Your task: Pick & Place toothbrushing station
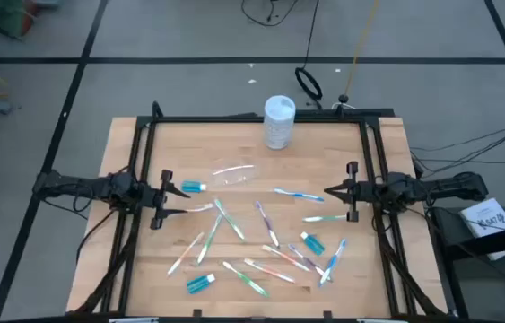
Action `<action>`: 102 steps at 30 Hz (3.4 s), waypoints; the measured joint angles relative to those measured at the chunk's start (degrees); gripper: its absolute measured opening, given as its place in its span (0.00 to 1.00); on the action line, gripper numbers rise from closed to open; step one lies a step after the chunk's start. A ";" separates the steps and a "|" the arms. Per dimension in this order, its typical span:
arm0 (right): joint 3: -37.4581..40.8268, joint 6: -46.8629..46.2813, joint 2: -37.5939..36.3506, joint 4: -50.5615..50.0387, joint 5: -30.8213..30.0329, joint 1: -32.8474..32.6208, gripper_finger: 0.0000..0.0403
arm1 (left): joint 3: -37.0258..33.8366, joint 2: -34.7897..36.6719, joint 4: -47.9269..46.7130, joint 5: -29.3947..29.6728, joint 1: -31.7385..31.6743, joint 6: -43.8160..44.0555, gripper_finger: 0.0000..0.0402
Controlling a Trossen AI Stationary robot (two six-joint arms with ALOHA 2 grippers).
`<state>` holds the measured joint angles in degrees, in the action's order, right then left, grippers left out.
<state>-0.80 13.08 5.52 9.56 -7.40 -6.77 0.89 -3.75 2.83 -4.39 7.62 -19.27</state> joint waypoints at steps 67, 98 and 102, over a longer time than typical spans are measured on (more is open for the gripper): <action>-0.02 -9.42 0.02 2.40 0.02 -0.08 0.00 | 0.04 0.00 7.76 15.15 -0.04 23.47 0.52; 0.00 5.66 14.49 42.95 -9.01 1.17 0.00 | 6.52 -35.08 35.03 26.92 -0.11 16.85 0.52; 0.00 4.98 21.95 47.09 -9.12 4.08 0.00 | 12.70 -39.57 28.28 26.89 -0.11 14.70 0.52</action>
<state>-0.80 18.06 27.47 56.65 -16.52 -2.69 13.58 -43.31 31.11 22.50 7.51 -4.57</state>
